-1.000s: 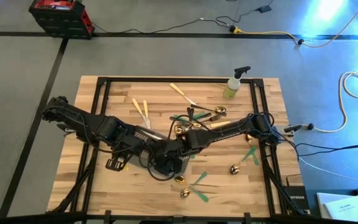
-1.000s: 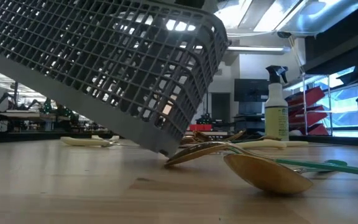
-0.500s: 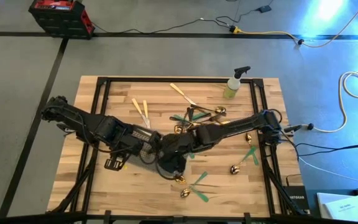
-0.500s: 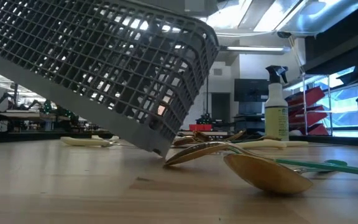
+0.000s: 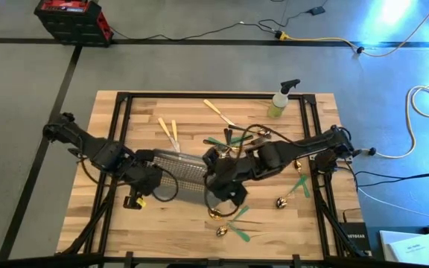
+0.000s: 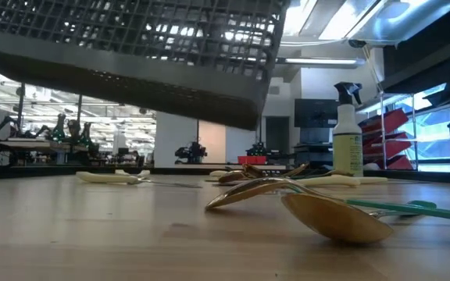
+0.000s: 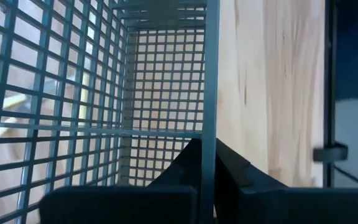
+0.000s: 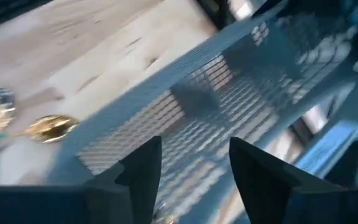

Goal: Sort silverware
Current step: Move the silverware tray to standing position

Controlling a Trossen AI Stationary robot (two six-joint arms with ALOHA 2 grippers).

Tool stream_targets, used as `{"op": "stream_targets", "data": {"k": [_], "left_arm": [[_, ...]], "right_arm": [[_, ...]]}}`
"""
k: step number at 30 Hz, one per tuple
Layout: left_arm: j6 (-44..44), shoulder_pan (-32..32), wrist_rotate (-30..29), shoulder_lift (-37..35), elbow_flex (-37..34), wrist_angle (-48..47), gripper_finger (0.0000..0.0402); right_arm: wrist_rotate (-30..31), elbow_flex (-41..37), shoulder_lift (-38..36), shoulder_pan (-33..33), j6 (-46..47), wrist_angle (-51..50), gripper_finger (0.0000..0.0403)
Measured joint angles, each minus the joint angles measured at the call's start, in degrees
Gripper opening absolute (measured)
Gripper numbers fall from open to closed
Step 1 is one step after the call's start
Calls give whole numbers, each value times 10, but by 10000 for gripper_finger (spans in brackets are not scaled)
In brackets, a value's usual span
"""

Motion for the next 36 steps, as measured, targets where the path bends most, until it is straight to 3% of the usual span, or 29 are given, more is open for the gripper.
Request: {"op": "stream_targets", "data": {"k": [6, 13, 22, 31, 36], "left_arm": [[-66, -29, -25, -1, 0, -2, 0], [-106, -69, -62, -1, 0, -5, 0], [-182, -112, -87, -2, 0, -6, 0], [-192, -120, -113, -4, -1, -2, 0], [-186, -120, -105, -55, -69, 68, 0]], "right_arm": [[65, -18, -11, 33, 55, -81, 120], [0, -67, -73, 62, 104, -84, 8], [-26, -227, -180, 80, 187, -21, 8], [-42, -432, -302, 79, 183, 194, 1], [-46, -530, -360, 79, 183, 313, 0]]}}
